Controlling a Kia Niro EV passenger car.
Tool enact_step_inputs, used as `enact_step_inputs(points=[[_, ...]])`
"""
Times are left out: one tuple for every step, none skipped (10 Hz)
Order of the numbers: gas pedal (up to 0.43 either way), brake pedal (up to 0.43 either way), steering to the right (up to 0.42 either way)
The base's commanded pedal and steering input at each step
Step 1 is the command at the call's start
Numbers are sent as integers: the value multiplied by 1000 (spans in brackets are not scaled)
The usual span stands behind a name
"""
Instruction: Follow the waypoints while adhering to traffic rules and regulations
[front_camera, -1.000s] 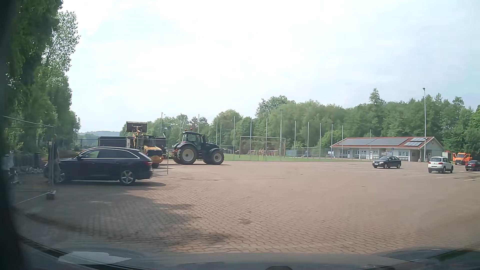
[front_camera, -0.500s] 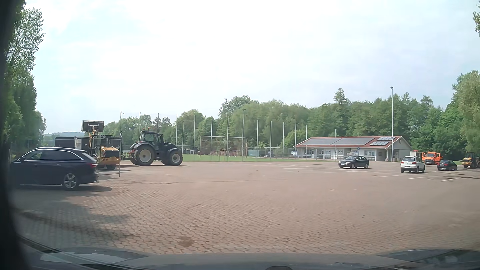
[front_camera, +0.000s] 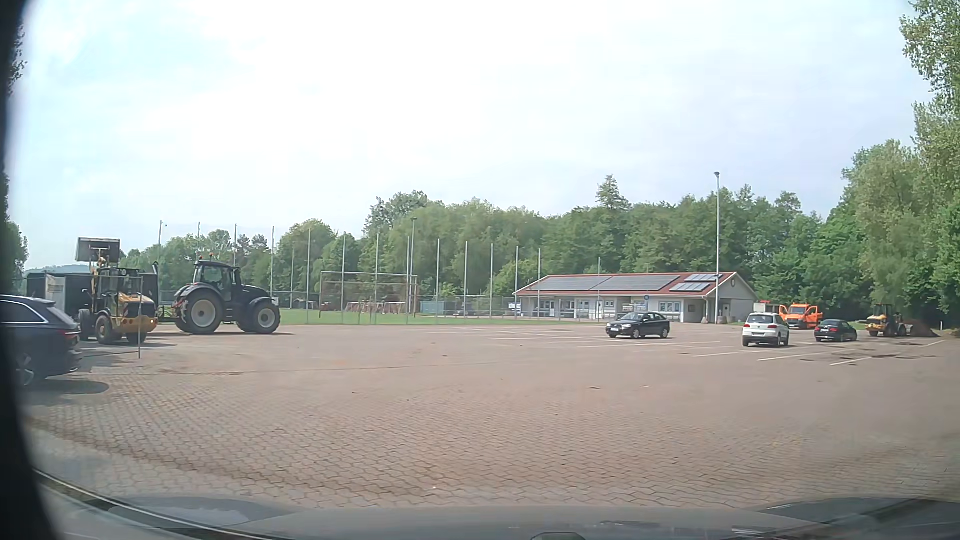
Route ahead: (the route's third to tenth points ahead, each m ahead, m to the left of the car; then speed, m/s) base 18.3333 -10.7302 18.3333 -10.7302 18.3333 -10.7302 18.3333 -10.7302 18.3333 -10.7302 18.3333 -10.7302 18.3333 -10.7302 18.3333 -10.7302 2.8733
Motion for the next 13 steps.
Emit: enact_step_inputs(points=[[0, 0, 370], [0, 0, 370], [0, 0, 369], [0, 0, 364], [0, 0, 350], [0, 0, 331], [0, 0, 308], [0, 0, 283], [8, 0, 265], [8, 0, 247], [8, 0, 235], [8, 0, 214], [8, 0, 193]])
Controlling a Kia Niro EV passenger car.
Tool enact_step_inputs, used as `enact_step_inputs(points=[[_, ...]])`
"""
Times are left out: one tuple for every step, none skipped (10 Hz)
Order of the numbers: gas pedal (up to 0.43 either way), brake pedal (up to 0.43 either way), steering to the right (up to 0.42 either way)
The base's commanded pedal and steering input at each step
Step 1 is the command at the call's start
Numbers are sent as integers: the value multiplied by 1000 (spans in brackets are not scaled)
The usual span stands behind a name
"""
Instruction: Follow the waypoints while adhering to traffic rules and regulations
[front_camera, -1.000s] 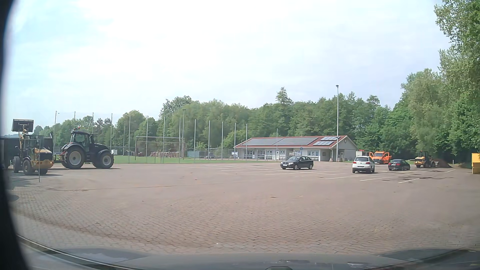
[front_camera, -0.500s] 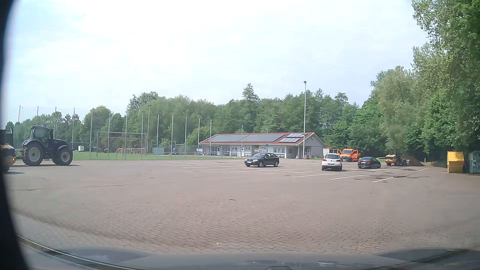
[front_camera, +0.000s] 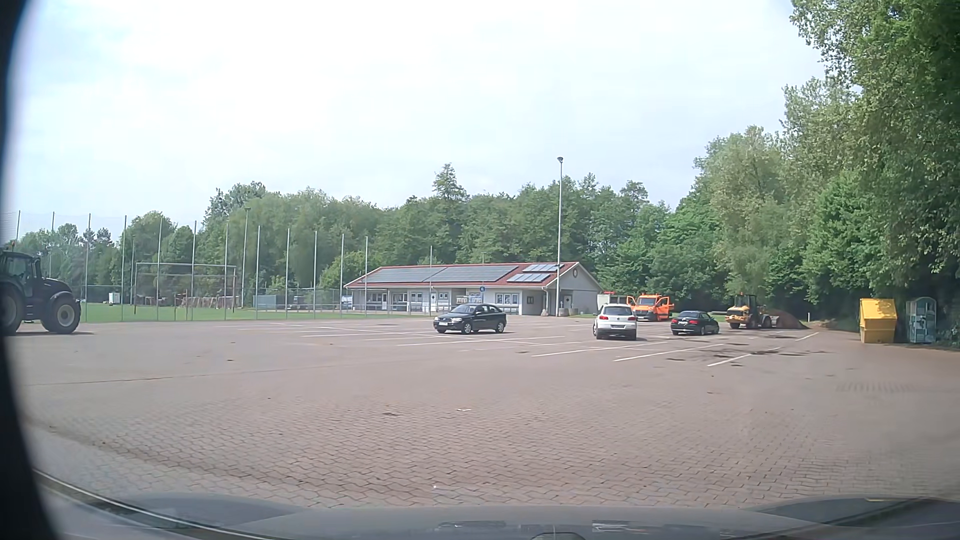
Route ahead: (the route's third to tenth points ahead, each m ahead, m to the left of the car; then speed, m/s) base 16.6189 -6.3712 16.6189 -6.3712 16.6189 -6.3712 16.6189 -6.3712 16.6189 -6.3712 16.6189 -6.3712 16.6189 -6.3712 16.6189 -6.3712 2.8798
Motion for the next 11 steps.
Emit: enact_step_inputs(points=[[8, 0, 167], [8, 0, 146], [8, 0, 118], [8, 0, 87], [8, 0, 55], [8, 0, 37], [20, 0, 25], [20, 0, 18], [20, 0, 16], [20, 0, 15], [20, 0, 14]])
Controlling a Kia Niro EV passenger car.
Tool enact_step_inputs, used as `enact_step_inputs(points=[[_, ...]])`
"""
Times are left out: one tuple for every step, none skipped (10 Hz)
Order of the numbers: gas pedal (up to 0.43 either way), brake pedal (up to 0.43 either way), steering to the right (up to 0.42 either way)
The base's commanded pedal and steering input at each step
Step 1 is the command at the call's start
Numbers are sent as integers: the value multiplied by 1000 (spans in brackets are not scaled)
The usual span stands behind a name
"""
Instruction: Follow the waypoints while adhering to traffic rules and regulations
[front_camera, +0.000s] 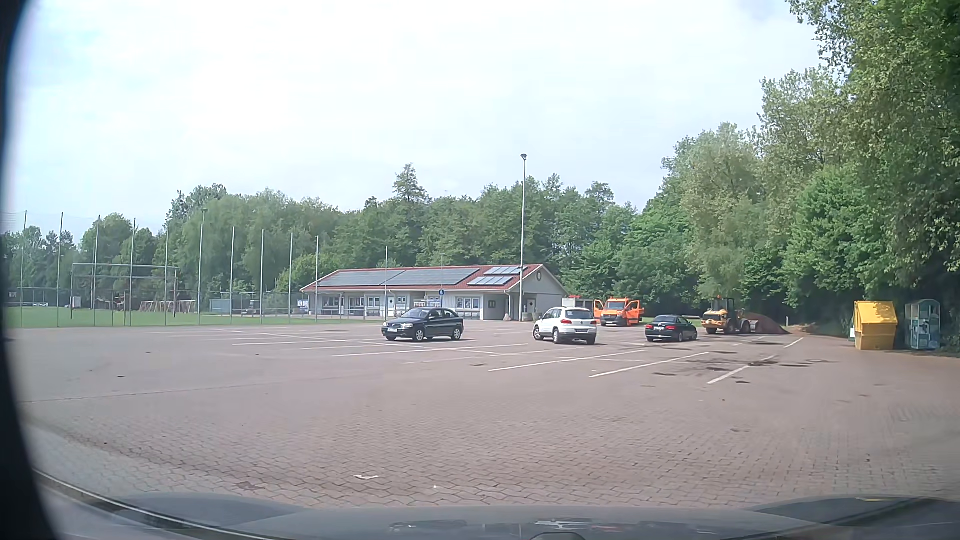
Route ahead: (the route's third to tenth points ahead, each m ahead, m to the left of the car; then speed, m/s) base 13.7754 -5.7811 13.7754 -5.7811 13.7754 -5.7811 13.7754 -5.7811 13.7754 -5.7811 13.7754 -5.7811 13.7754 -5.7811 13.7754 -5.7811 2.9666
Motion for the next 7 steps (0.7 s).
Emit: enact_step_inputs(points=[[20, 0, 14], [20, 0, 13], [8, 0, 13], [0, 0, 12], [0, 0, 13], [0, 0, 14], [0, 0, 17]])
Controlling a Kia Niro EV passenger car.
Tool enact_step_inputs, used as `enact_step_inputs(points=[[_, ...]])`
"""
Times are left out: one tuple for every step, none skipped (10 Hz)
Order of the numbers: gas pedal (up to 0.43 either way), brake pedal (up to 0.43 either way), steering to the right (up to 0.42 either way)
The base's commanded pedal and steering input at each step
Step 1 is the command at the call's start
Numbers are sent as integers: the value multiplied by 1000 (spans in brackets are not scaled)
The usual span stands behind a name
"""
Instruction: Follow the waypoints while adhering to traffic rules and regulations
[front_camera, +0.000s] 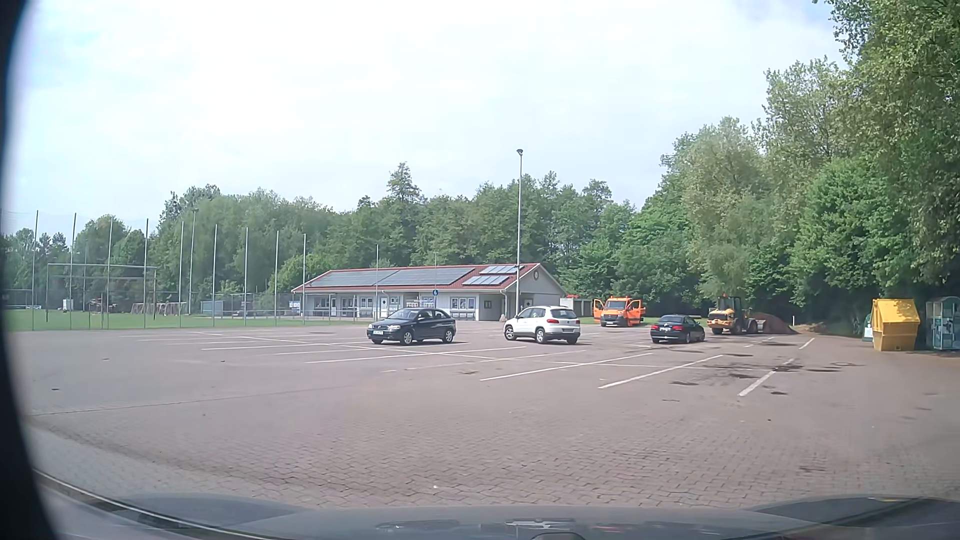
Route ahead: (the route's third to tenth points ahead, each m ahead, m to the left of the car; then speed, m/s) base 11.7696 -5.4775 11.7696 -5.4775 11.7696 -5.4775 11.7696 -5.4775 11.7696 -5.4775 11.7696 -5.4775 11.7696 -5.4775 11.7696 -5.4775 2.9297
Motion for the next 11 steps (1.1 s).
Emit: enact_step_inputs(points=[[0, 0, 21], [0, 0, 25], [0, 0, 32], [0, 0, 42], [0, 0, 53], [0, 0, 65], [0, 0, 83], [0, 0, 101], [0, 0, 112], [0, 0, 123], [0, 0, 129]])
